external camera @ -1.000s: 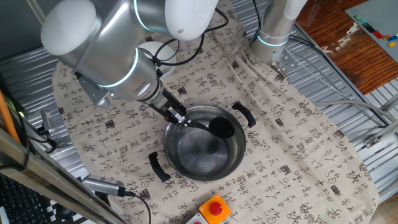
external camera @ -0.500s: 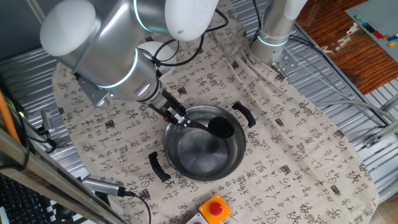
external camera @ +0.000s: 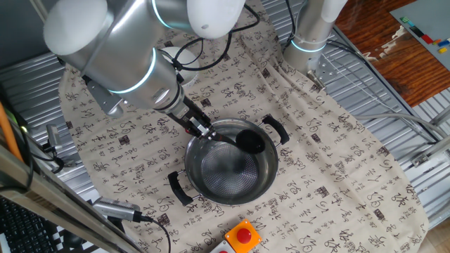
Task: Scoop water with a large spoon from one bowl to another
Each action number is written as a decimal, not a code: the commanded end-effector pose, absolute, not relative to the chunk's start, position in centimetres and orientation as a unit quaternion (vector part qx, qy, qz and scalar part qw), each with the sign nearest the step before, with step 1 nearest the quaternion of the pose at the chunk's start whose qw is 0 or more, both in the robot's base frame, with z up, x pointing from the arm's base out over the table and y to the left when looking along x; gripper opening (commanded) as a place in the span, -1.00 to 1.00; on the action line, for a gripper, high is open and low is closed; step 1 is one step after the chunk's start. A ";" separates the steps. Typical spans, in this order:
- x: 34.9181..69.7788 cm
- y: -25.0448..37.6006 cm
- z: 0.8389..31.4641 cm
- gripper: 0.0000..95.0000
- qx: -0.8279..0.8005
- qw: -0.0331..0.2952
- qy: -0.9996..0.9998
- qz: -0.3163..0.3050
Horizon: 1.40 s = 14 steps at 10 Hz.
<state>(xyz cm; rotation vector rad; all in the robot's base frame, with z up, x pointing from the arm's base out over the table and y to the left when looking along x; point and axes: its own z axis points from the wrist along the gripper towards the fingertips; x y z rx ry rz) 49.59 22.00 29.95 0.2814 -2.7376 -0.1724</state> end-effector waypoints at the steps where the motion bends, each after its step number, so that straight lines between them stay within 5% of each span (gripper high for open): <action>1: 49.7 21.6 30.8 -1.00 0.103 0.194 -0.973 -0.063; 14: 48.4 18.5 33.4 -1.00 0.139 0.210 -0.966 -0.058</action>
